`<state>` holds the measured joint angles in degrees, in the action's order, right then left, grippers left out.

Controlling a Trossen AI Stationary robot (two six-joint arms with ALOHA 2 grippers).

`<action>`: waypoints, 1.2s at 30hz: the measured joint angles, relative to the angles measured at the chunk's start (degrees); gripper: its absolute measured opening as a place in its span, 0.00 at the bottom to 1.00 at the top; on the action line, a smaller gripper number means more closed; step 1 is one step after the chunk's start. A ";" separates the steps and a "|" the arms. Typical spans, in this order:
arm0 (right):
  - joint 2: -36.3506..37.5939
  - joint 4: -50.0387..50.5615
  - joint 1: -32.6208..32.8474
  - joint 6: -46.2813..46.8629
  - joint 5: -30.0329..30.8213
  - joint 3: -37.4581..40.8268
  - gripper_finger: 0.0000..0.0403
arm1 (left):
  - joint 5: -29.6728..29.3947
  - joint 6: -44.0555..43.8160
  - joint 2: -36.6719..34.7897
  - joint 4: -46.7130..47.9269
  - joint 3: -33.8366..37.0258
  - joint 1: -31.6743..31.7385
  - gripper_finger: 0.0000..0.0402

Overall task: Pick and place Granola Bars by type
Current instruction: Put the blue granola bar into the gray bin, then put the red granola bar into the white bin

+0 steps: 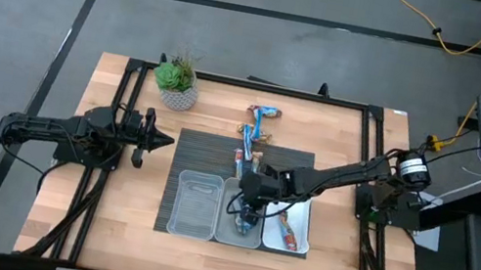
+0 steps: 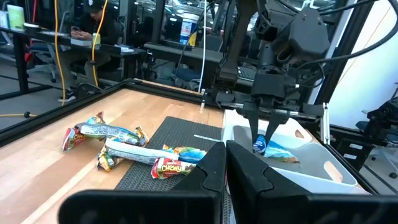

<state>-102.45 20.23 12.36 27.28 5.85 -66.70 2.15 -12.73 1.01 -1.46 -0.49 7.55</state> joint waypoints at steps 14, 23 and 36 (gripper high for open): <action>0.00 0.42 -0.11 1.20 -1.13 0.00 0.16 | 0.00 0.00 0.00 0.00 0.00 -0.02 0.02; 0.00 0.99 -0.13 3.85 -1.48 0.00 0.50 | 0.00 -0.02 -0.02 0.00 0.00 -0.02 0.02; 4.96 21.46 -2.87 -3.09 7.30 -13.02 0.67 | 0.00 -0.01 0.00 0.00 0.01 -0.02 0.02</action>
<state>-97.50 41.68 9.49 24.19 13.14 -79.72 2.15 -12.74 1.02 -1.45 -0.48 7.53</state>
